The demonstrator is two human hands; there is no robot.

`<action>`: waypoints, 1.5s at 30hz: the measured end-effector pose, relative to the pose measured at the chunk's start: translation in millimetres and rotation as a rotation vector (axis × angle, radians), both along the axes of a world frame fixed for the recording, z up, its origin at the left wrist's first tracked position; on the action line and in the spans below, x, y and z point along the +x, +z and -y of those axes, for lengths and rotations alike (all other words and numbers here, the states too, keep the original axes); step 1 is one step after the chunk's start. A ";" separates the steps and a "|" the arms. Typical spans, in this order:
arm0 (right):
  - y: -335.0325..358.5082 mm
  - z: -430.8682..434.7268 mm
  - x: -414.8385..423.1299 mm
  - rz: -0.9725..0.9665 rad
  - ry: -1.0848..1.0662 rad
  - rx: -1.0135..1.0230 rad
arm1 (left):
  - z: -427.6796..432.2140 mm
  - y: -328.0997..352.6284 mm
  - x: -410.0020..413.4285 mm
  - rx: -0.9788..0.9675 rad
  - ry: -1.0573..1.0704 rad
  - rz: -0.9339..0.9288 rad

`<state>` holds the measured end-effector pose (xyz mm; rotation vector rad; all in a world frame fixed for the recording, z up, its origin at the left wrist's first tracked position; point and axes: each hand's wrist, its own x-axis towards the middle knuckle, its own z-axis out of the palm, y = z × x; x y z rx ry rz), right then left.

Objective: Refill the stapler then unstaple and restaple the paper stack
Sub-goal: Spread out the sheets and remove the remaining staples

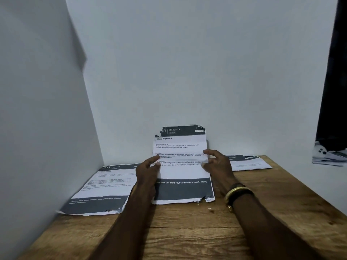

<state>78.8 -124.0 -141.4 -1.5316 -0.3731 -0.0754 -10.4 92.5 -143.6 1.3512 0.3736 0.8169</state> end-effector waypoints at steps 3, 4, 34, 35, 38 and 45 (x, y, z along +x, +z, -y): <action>-1.1 0.2 -0.4 -0.026 -0.043 -0.009 | -2.9 -2.5 0.7 0.017 -0.009 -0.015; -0.9 0.1 -1.0 -0.013 -0.075 -0.037 | -3.2 -2.4 1.0 0.065 0.004 -0.032; 29.4 0.9 -25.6 0.293 -0.209 0.149 | -0.1 22.7 -18.6 -0.091 -0.083 0.138; 27.0 1.4 -24.0 0.274 -0.201 0.133 | -1.1 21.2 -19.6 -0.089 -0.152 0.115; 20.8 1.9 -21.9 0.234 -0.176 0.009 | -0.8 16.1 -21.6 0.021 -0.241 -0.030; 21.3 -1.2 -31.1 0.238 -0.135 -0.687 | -0.7 5.5 -14.9 0.287 -0.088 -0.104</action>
